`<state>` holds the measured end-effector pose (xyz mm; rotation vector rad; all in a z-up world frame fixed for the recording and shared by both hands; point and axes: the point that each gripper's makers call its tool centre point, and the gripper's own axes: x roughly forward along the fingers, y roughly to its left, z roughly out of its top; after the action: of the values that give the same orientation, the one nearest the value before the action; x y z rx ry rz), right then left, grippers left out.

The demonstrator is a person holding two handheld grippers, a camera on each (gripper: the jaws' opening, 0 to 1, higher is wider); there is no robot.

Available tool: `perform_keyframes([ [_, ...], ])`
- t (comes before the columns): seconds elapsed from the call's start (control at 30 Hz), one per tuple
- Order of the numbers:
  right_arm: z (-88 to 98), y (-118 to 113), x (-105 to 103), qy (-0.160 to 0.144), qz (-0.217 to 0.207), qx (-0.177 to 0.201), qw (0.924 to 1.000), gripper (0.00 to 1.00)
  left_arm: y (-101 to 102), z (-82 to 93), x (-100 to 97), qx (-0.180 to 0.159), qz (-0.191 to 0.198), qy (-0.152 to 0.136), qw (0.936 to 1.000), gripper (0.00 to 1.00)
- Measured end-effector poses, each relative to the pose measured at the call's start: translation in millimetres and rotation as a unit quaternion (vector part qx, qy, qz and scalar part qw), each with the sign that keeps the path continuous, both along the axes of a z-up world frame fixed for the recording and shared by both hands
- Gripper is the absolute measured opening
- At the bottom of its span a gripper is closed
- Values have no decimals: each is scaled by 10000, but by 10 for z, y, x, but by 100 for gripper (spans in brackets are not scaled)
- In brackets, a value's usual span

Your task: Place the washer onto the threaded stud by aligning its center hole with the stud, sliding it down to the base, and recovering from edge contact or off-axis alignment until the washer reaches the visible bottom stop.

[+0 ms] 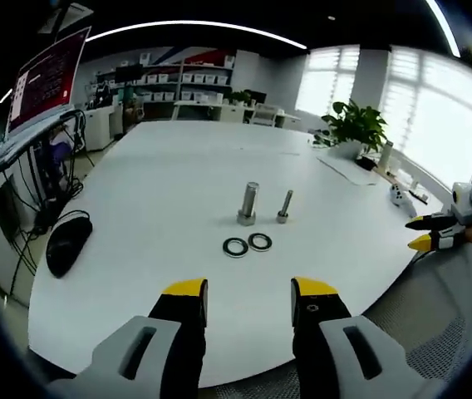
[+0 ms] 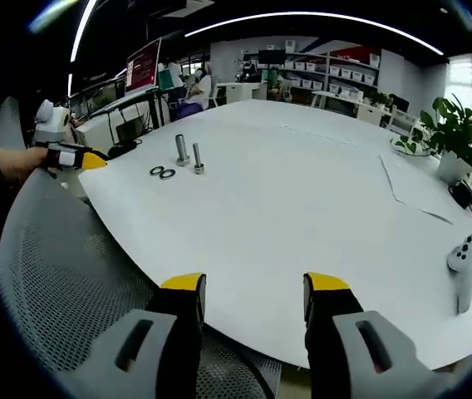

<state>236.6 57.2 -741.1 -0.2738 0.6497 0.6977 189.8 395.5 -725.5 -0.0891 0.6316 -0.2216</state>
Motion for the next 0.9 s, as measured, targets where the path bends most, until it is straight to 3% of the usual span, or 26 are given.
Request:
perform_keyframes([
  [0.1,-4,-1,-1,9,-6,-12,10000,49,22,8,94,196,-383,86,9990,40],
  [0.17,-9,-4,-1,14,-5,-35,10000,48,34,-10,171,507,-731,119,9960,43],
  [0.33,-12,-7,-1,13,-7,-72,10000,48,-73,-171,288,743,-1609,625,9822,48],
  [0.6,-12,-16,8,3,-19,-86,10000,48,-238,-285,493,687,-2308,1114,9642,49],
  [0.77,-11,-21,13,-8,-35,-97,9999,48,-254,-323,711,1032,-2697,1232,9494,49],
  [0.9,-17,-18,9,0,-3,-120,9999,47,-244,-400,779,1155,-2950,1488,9368,49],
])
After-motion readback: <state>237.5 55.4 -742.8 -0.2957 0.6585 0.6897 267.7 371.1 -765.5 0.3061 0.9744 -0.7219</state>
